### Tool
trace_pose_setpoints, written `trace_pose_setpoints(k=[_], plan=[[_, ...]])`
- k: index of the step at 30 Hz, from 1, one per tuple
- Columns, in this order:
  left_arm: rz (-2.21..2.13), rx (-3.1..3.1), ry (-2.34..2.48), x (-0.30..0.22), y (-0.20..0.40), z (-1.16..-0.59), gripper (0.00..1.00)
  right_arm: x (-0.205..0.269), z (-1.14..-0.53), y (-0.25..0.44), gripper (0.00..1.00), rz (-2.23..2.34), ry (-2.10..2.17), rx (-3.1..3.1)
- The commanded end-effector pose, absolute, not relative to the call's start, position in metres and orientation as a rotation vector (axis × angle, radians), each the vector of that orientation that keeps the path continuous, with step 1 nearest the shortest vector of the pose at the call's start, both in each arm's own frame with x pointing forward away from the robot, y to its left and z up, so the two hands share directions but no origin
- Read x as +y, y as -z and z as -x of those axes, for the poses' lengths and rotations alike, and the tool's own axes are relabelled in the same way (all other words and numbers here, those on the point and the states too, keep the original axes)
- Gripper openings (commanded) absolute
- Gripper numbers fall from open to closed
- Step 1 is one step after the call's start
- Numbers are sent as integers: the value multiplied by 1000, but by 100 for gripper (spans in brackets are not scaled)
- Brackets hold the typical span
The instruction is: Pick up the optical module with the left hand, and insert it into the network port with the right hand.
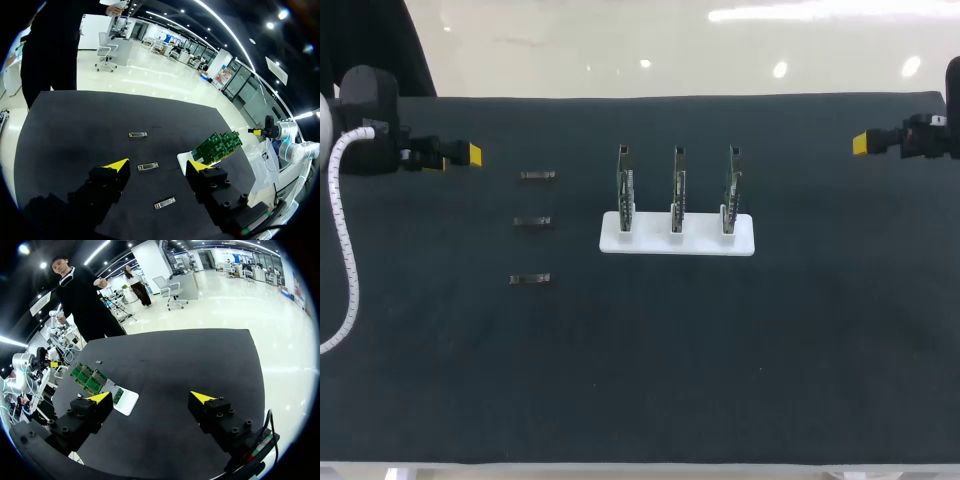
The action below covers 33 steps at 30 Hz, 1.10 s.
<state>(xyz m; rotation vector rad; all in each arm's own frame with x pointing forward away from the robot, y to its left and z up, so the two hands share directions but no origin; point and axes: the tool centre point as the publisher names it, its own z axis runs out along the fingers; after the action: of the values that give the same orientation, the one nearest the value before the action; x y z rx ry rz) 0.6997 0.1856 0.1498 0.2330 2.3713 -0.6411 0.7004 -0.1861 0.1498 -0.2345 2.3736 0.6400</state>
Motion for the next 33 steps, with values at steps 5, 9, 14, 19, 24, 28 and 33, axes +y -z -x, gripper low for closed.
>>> trace_pose_setpoints(k=[5, 9, 14, 19, 24, 28, 33], plan=[[-273, 2384, 581, 185, -147, -699, 100, -185, -700, -150, 100, 232, -636, 2374], [-344, 2396, 549, 192, -146, -697, 100, -185, -700, -150, 100, 232, -636, 2374], [-465, 2451, 478, 202, -148, -696, 100, -185, -700, -150, 100, 232, -636, 2374], [-625, 2446, 426, 209, -153, -695, 100, -185, -700, -150, 100, 232, -636, 2374], [-743, 2429, 412, 213, -154, -693, 100, -185, -700, -150, 100, 232, -636, 2374], [-743, 2429, 412, 213, -154, -693, 100, -185, -700, -150, 100, 232, -636, 2374], [-743, 2429, 412, 213, -154, -693, 100, -184, -699, -162, 100, 633, -564, 2204]])
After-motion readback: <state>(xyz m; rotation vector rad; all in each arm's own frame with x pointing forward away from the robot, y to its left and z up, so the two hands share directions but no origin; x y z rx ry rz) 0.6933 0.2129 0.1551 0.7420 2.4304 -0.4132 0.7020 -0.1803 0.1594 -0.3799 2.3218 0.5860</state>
